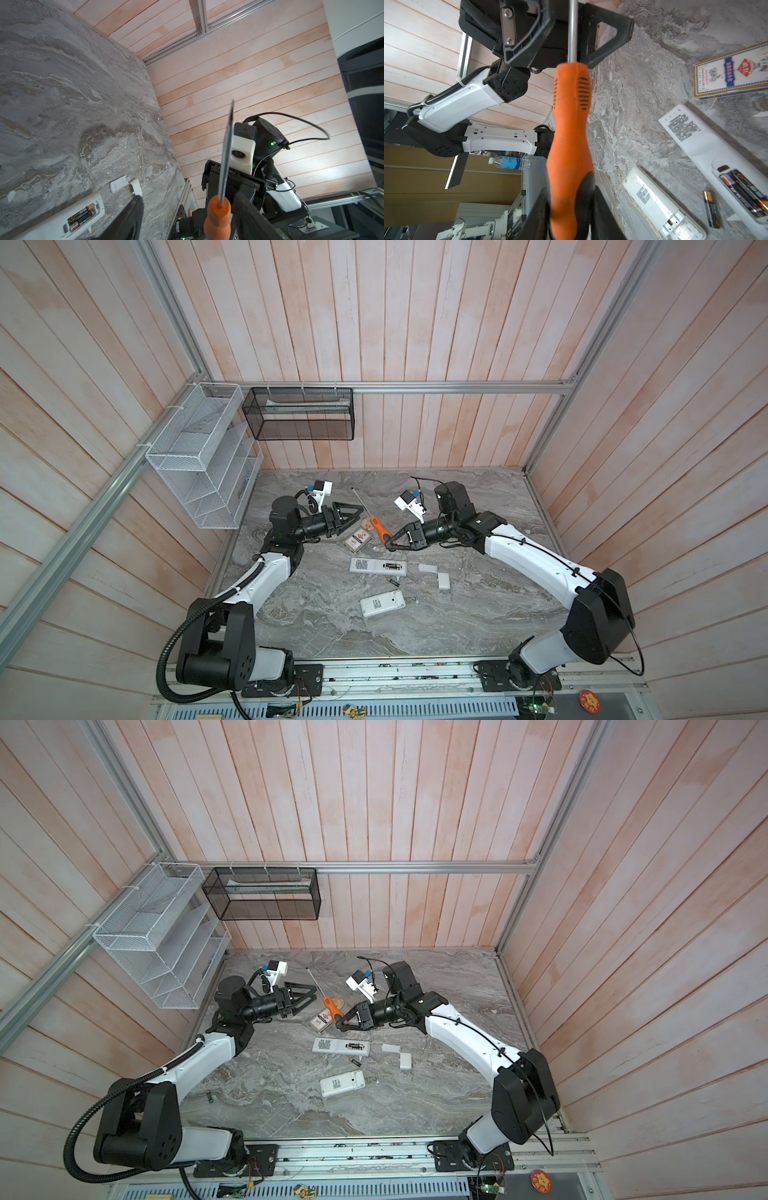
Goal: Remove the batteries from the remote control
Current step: 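Lift the screwdriver with the right gripper while left gripper turns upward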
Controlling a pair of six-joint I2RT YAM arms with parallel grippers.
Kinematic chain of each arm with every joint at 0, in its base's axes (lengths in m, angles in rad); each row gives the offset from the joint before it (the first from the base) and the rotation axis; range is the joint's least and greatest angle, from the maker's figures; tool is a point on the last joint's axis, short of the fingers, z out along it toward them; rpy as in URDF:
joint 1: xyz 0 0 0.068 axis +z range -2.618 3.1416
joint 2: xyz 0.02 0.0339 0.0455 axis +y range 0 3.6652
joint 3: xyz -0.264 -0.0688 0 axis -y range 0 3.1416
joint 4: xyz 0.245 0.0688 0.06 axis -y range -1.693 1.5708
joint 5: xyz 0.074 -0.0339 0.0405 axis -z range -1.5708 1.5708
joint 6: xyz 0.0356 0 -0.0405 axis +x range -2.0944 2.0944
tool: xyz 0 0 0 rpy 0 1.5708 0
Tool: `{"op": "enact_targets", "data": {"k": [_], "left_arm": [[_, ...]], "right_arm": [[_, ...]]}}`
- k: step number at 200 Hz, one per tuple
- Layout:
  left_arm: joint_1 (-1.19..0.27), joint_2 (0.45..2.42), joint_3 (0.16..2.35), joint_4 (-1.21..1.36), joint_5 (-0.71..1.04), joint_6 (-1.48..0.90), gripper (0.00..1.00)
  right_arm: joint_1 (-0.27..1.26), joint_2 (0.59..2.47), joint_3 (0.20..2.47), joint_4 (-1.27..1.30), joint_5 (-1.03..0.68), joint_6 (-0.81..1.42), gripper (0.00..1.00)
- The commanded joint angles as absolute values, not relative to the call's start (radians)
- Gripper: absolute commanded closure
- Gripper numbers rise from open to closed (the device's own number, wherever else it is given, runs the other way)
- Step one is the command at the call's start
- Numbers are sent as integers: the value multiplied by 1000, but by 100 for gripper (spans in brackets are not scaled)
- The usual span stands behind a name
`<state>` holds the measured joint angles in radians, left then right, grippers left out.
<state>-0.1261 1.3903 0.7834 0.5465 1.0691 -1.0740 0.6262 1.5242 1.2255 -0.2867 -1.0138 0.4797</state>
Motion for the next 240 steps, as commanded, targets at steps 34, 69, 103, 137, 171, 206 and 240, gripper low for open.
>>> {"op": "enact_targets", "data": {"k": [34,69,103,137,171,206,240], "left_arm": [[-120,1405,795,736,1045,-1220,58],[-120,1410,794,769,1022,-1262,76],[-120,1405,786,764,1011,-1273,85],[-122,1399,764,760,1003,-1280,85],[-124,1404,772,716,992,-1283,67],[-126,1398,773,710,969,-1285,66],[-129,1409,788,718,962,-1292,72]], "right_arm": [[626,1547,1256,-321,-1065,454,98],[626,1557,1265,-334,-1074,438,99],[627,1564,1257,-334,-1082,431,99],[627,1554,1242,-310,-1096,447,99],[634,1549,1232,-290,-1102,460,99],[642,1548,1221,-285,-1105,463,99],[649,1545,1208,-270,-1102,472,99]]}}
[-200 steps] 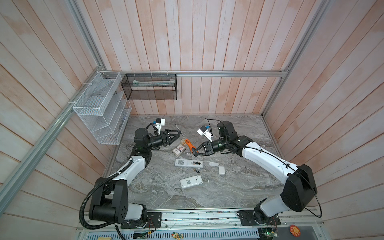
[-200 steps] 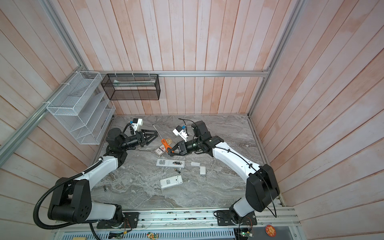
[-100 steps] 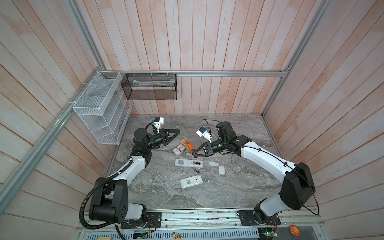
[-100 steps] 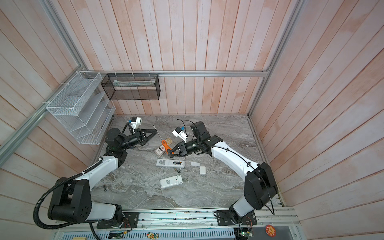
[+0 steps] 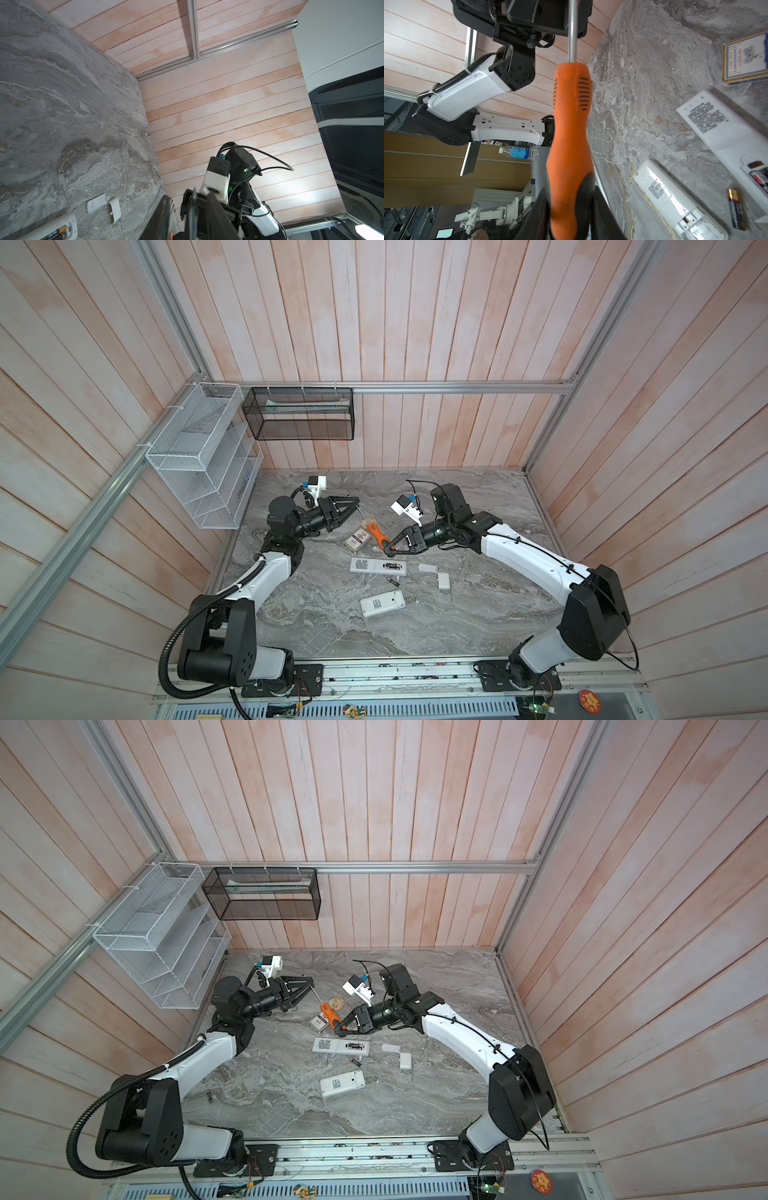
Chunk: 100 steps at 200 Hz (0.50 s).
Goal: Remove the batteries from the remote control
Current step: 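Lift the screwdriver with the right gripper while left gripper turns upward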
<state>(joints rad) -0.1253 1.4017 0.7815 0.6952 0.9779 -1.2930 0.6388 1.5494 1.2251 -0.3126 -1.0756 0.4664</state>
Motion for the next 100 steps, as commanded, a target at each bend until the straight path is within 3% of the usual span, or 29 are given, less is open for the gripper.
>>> {"op": "enact_targets", "data": {"k": [1,17,45,62,81,100], "left_arm": [[-129,1409,788,718,962,-1293,72],[-127,1414,792,731,966,-1297,78],[-129,1414,789,738,972,-1296,100],[-127,1414,787,738,981,-1296,100],[-127,1415,789,720,979,-1294,100],[-126,1412,791,675,957,-1287,100]], "right_arm": [[650,1546,1207,-269,-1102,474,99],[649,1547,1198,-241,-1100,496,99],[649,1558,1201,-229,-1089,505,99],[649,1568,1210,-231,-1082,505,98],[650,1580,1231,-254,-1047,492,86],[648,1577,1256,-276,-976,475,67]]}}
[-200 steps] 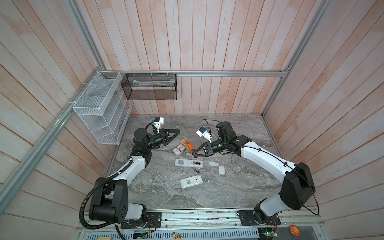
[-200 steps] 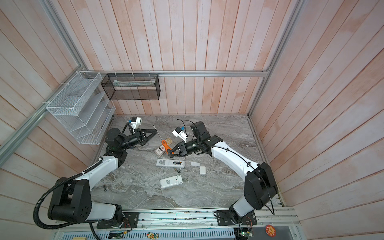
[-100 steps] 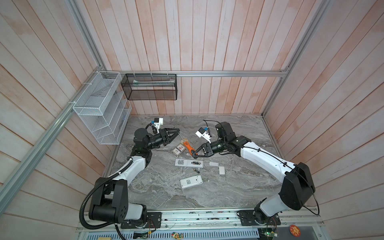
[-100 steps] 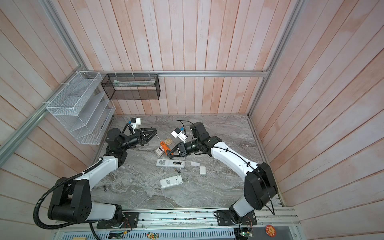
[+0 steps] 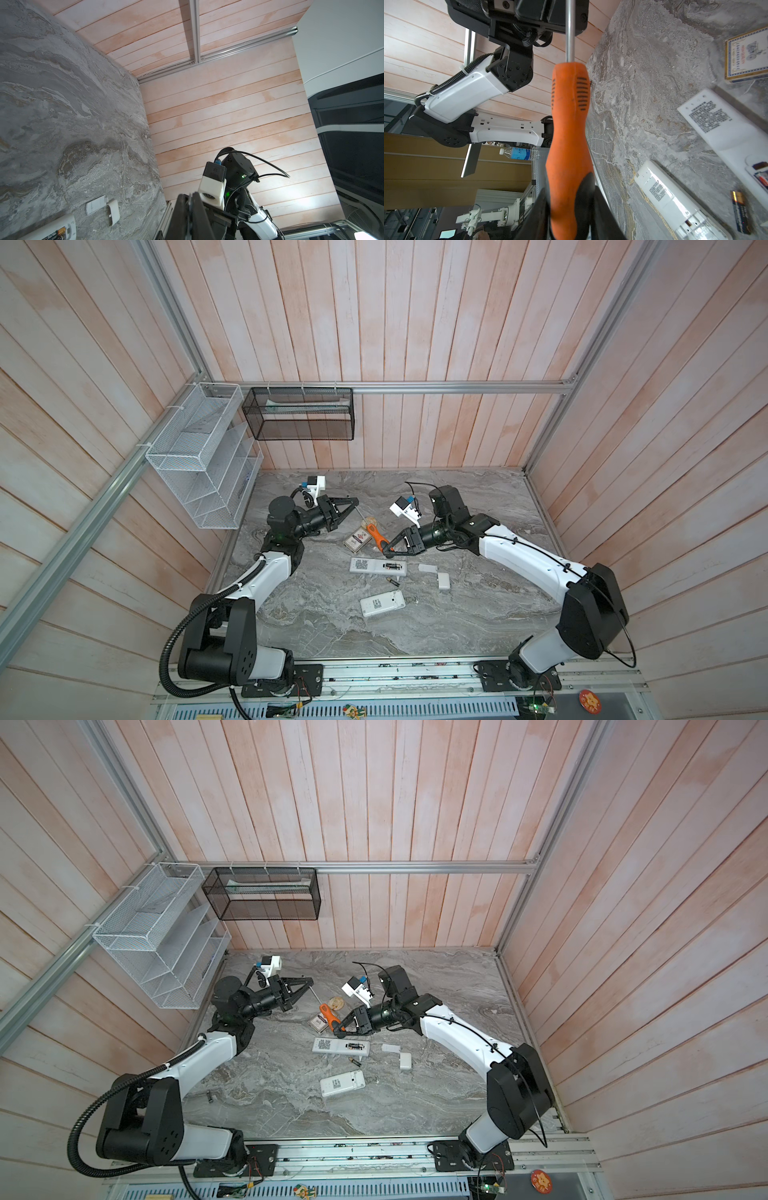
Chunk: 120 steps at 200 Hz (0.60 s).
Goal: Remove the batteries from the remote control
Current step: 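Lift the screwdriver with the right gripper while left gripper turns upward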
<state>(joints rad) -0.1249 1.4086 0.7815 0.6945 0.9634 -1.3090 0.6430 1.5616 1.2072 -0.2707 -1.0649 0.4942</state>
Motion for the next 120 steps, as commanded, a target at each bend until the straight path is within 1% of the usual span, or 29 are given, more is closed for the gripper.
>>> {"op": "enact_targets", "data": {"k": [1,10,22,37,50,58,71,99,120], "left_arm": [[-126,1412,791,672,955,-1286,100],[-126,1413,790,645,930,-1287,100],[-126,1417,786,621,885,-1304,100],[-129,1428,759,656,807,-1376,100],[-136,1434,715,746,720,-1466,100],[-144,1438,689,829,663,-1523,100],[-168,1443,662,900,574,-1585,100],[-234,1434,651,878,414,-1638,100],[-269,1434,644,896,338,-1671,100]], "right_arm": [[648,1576,1258,-277,-970,475,66],[648,1563,1262,-268,-906,480,55],[647,1530,1237,-201,-801,525,44],[649,1469,1140,-27,-660,661,33],[649,1435,1052,141,-608,774,25],[651,1435,1031,206,-597,820,23],[654,1456,1055,215,-595,832,21],[658,1489,1122,208,-612,815,20],[658,1509,1143,211,-624,820,20]]}}
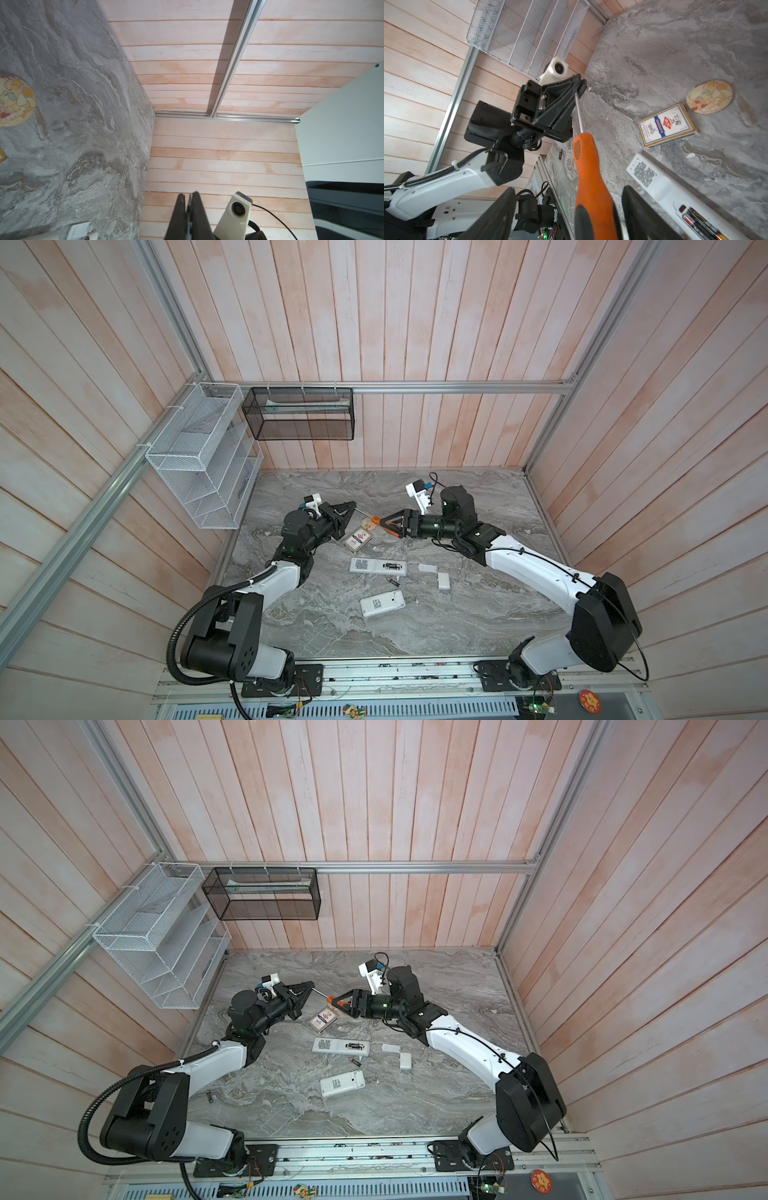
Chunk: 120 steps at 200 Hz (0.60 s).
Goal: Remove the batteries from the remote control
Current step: 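Lift the screwdriver with the right gripper while left gripper turns upward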
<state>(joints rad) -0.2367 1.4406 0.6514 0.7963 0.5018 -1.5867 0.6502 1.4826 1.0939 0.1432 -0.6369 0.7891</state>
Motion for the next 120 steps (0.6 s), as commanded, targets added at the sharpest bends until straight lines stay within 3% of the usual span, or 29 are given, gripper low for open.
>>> {"op": "enact_targets", "data": {"k": [1,51,89,120], "left_arm": [[-270,1434,645,896,336,-1672,100],[-279,1411,656,864,310,-1651,100],[-279,1399,644,853,305,-1640,100],[-278,1395,633,864,312,-1645,100]], "right_arm": [[658,1511,1145,210,-625,820,20],[658,1541,1174,174,-634,827,27],[657,1556,1191,145,-639,828,44],[648,1556,1192,151,-637,838,51]]}}
